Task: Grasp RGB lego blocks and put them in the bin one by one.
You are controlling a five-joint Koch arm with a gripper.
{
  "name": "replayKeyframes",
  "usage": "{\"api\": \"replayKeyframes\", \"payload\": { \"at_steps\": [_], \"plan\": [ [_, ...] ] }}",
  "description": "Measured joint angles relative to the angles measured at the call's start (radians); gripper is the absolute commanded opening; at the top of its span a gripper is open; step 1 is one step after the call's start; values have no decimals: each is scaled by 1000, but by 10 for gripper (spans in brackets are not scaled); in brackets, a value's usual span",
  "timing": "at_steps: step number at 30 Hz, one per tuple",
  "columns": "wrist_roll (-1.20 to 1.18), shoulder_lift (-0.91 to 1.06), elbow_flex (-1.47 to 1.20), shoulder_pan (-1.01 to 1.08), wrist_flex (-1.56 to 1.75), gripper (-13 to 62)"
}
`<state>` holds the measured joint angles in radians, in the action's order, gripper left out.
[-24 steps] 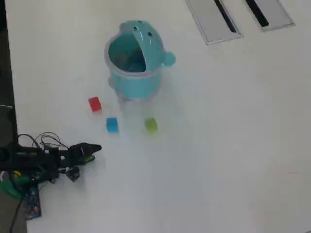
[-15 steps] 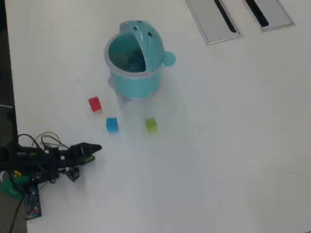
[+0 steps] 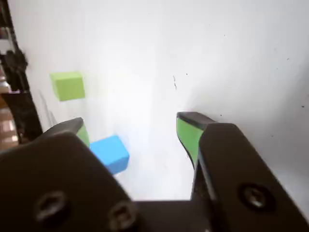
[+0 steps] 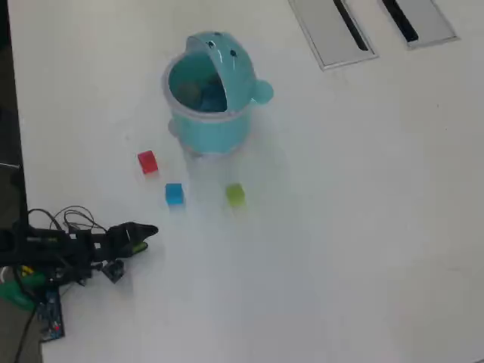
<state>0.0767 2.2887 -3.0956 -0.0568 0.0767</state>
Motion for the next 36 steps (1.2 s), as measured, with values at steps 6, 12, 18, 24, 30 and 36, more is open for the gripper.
{"api": "replayKeyframes", "payload": {
  "at_steps": [6,12,18,24,30,36],
  "plan": [
    [20,2,0,-2,8,338],
    [54,2,0,15,83,338],
    [74,2,0,17,160,338],
    [74,2,0,15,252,338],
    [117,0,0,14,347,338],
    [202,0,0,11,465,337]
  ]
}}
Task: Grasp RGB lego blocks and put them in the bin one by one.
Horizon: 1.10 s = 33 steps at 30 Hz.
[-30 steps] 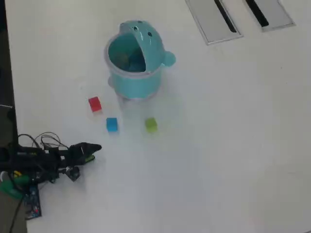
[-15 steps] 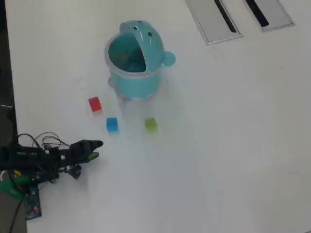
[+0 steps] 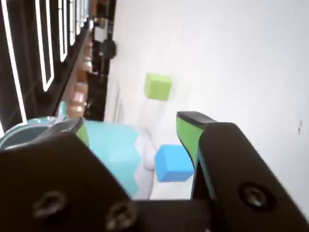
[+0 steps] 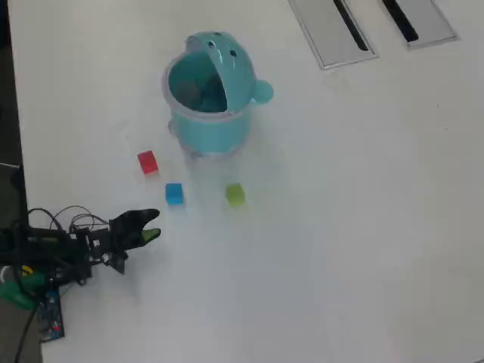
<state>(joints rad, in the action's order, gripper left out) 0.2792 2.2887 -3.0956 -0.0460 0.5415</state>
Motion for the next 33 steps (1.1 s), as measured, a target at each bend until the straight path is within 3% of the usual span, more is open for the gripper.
{"api": "replayKeyframes", "payload": {
  "at_steps": [14,23,33],
  "plan": [
    [264,0,0,-32,245,329],
    [543,2,0,-296,311,331],
    [787,0,17,-393,311,330]
  ]
}}
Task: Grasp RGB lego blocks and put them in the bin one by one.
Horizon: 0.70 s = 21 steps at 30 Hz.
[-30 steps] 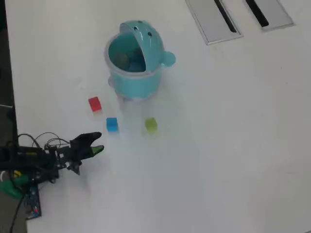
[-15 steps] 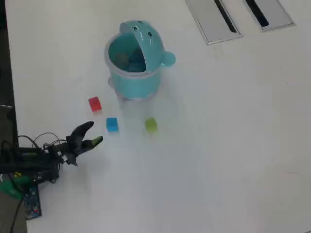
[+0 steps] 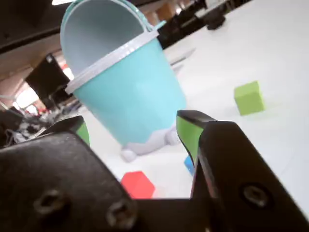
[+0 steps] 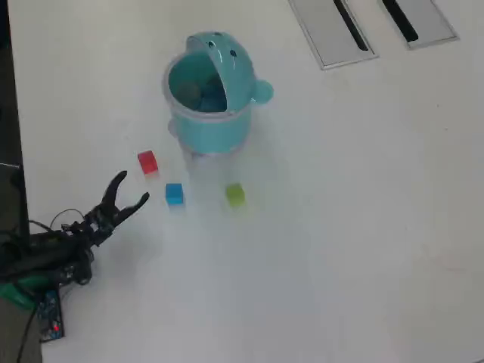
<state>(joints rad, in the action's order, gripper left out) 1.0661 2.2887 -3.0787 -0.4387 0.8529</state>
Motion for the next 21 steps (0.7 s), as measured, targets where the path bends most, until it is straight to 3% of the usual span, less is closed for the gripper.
{"api": "replayKeyframes", "payload": {
  "at_steps": [9,21],
  "plan": [
    [109,2,109,-74,-8,330],
    [288,0,288,-209,-314,329]
  ]
}}
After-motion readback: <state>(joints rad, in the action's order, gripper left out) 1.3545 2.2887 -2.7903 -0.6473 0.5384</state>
